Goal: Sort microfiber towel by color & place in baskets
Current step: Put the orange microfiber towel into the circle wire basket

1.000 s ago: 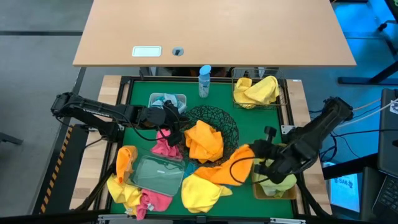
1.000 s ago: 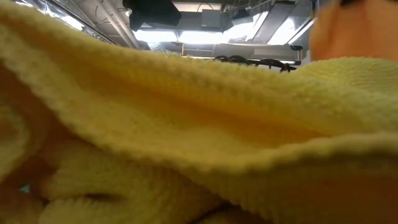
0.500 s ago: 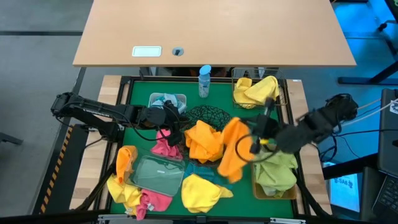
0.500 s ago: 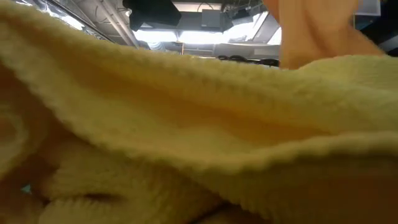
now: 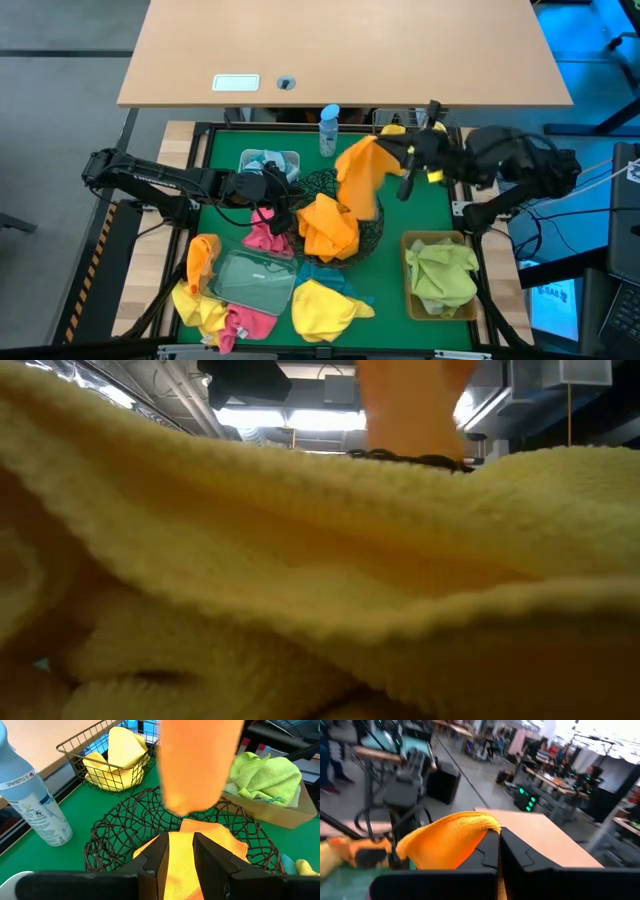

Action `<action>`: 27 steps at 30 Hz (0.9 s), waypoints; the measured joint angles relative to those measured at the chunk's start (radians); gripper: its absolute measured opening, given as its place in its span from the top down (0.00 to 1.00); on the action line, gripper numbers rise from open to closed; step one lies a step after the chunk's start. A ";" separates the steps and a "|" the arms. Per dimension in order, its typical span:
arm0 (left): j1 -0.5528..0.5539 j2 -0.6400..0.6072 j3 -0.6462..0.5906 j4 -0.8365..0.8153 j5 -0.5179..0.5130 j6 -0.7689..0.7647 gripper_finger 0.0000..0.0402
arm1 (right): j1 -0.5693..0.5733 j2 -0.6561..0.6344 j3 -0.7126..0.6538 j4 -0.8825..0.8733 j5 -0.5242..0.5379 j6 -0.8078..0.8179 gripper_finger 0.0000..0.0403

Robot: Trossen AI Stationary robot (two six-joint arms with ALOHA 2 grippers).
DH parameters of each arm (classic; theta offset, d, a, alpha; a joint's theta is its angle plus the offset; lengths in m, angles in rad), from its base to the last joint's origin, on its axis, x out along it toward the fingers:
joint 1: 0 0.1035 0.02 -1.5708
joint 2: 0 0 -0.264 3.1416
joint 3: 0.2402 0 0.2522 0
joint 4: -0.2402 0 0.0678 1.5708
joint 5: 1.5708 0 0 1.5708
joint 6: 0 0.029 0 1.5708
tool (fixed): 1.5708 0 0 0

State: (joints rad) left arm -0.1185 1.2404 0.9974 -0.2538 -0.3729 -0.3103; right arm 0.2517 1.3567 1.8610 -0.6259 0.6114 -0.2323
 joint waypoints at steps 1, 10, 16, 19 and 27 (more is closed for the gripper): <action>0.000 0.000 0.000 0.000 0.000 0.000 0.79 | -0.017 0.000 0.000 0.020 -0.035 -0.001 0.99; 0.000 0.000 0.000 0.000 0.000 0.001 0.79 | -0.085 0.046 0.000 -0.047 -0.268 0.085 0.99; 0.000 0.000 0.000 0.000 0.000 0.003 0.79 | -0.082 0.145 -0.008 -0.257 -0.274 0.153 0.99; 0.000 0.000 0.000 0.000 0.000 0.006 0.79 | -0.082 0.204 -0.054 -0.301 -0.276 0.180 0.99; 0.000 -0.003 0.000 -0.009 0.021 0.006 0.79 | -0.082 0.350 -0.213 -0.310 -0.396 0.183 0.99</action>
State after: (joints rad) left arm -0.1184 1.2376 0.9977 -0.2627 -0.3523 -0.3042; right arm 0.1696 1.7067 1.6479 -0.9355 0.2155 -0.0491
